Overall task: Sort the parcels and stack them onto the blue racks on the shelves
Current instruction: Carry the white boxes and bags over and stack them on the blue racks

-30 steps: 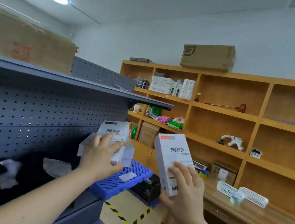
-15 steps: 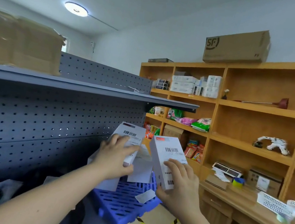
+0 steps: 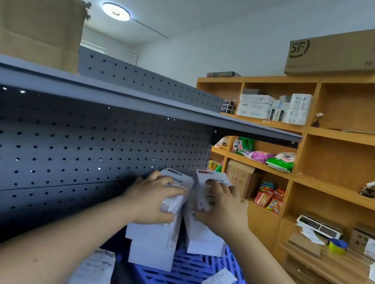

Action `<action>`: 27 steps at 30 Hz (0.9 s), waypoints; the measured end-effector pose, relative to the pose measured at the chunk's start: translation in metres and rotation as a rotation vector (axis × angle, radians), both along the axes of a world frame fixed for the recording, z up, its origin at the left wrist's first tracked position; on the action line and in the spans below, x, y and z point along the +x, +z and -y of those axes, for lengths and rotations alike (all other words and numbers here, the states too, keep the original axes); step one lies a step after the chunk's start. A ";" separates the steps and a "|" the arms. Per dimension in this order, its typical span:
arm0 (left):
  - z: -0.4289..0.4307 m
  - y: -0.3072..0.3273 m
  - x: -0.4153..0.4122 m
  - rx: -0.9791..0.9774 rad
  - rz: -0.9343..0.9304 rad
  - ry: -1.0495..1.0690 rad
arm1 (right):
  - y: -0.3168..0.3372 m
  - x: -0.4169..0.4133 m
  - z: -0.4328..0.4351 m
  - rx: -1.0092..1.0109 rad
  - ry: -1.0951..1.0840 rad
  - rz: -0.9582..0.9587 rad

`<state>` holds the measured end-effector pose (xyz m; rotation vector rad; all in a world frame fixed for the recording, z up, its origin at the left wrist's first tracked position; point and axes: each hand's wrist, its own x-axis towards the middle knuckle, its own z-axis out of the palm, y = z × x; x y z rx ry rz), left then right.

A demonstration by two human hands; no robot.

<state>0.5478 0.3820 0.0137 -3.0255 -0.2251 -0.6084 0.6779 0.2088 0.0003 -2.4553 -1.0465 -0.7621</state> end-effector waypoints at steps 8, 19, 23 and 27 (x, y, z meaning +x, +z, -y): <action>-0.013 0.008 -0.013 -0.086 0.066 -0.004 | 0.006 0.016 -0.021 0.069 0.104 -0.022; 0.019 0.022 -0.043 0.239 0.151 0.372 | 0.018 -0.009 -0.014 0.073 0.397 0.094; 0.033 0.014 -0.066 0.244 0.123 0.458 | 0.014 -0.023 -0.006 0.088 0.501 0.046; 0.046 -0.002 -0.100 0.206 0.111 0.492 | -0.007 -0.046 0.001 0.022 0.652 0.027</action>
